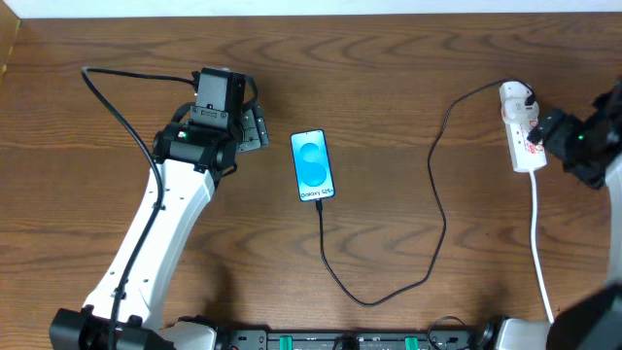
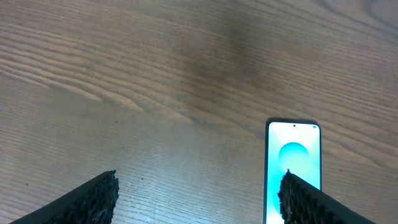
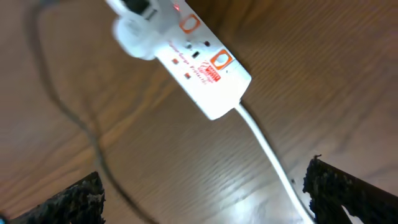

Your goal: Plug charger to phone and switch on socket

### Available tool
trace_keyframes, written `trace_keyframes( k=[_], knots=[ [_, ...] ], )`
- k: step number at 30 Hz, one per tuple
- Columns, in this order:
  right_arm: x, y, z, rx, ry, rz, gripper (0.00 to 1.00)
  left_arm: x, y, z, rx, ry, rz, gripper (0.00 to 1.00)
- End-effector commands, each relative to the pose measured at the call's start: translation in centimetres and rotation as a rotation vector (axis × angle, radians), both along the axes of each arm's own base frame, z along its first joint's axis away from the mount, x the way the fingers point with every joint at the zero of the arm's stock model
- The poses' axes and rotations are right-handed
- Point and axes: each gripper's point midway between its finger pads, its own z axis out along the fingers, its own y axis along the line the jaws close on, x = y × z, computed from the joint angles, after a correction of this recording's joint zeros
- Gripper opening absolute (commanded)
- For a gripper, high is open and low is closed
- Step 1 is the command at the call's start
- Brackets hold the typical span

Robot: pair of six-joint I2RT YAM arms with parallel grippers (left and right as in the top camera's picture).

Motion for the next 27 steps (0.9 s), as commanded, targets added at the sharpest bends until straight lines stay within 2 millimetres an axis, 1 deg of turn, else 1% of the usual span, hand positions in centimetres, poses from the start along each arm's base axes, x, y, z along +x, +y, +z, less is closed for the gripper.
trace_keyframes(
  k=[1,4,6,27],
  knots=[
    [-0.3,0.5,2.7,0.008,-0.076,-0.022,0.99,0.1,0.4,0.6,0.022,-0.014,-0.003,0.82],
    [-0.6,0.6,4.0,-0.007,-0.113,-0.021,0.99,0.1,0.4,0.6,0.022,-0.014,-0.003,0.82],
    [-0.7,0.6,4.4,-0.011,-0.122,-0.021,0.99,0.1,0.4,0.6,0.022,-0.014,-0.003,0.83],
    [-0.7,0.6,4.3,-0.010,-0.120,-0.021,0.99,0.1,0.4,0.6,0.022,-0.014,-0.003,0.82]
  ],
)
